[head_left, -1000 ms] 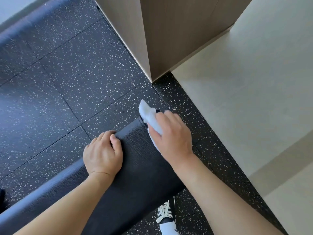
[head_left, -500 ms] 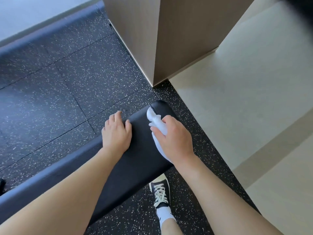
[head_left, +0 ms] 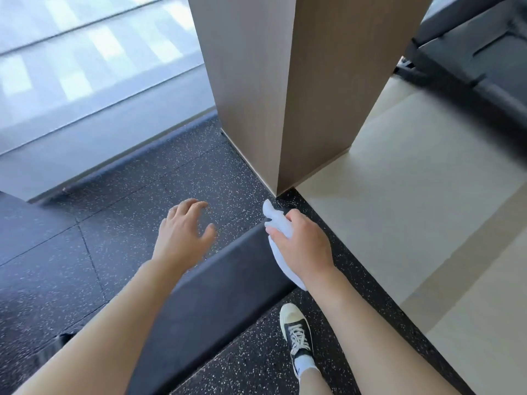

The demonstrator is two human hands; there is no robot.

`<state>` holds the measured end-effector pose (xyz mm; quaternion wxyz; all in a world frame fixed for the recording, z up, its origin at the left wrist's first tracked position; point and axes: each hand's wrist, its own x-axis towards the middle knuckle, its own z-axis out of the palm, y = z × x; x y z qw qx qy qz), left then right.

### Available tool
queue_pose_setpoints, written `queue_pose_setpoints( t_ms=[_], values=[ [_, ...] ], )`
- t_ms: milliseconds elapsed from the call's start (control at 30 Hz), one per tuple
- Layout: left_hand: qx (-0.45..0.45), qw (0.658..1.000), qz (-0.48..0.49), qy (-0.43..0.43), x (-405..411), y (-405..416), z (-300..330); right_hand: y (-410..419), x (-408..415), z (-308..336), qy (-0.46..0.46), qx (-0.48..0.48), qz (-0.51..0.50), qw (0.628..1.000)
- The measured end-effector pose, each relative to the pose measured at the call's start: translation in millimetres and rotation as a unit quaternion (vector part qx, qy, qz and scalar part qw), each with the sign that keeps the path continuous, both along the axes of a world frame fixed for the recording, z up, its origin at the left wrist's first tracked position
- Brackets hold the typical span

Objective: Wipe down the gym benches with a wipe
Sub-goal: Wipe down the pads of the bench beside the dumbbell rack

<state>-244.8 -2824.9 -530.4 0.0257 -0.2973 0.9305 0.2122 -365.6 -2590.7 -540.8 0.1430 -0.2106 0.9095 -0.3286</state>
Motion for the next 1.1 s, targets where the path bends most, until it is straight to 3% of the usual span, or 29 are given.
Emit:
queue_pose_setpoints(
  t_ms=[267, 500, 767, 967, 1100],
  values=[
    [-0.034, 0.999, 0.005, 0.006, 71, -16, 152, 1, 58, 132, 0.062, -0.006, -0.012, 0.998],
    [-0.012, 0.998, 0.023, 0.056, 150, -26, 253, -12, 112, 232, 0.098, -0.025, -0.003, 0.995],
    [-0.042, 0.989, 0.071, 0.12, 222, -42, 332, -60, 146, 315, 0.123, -0.082, 0.048, 0.988],
    [-0.052, 0.974, 0.14, 0.17, 242, -60, 369, -102, 130, 354, 0.13, -0.095, 0.105, 0.981],
    [-0.067, 0.968, 0.184, 0.16, 248, -72, 387, -139, 114, 375, 0.127, -0.103, 0.157, 0.974]
  ],
)
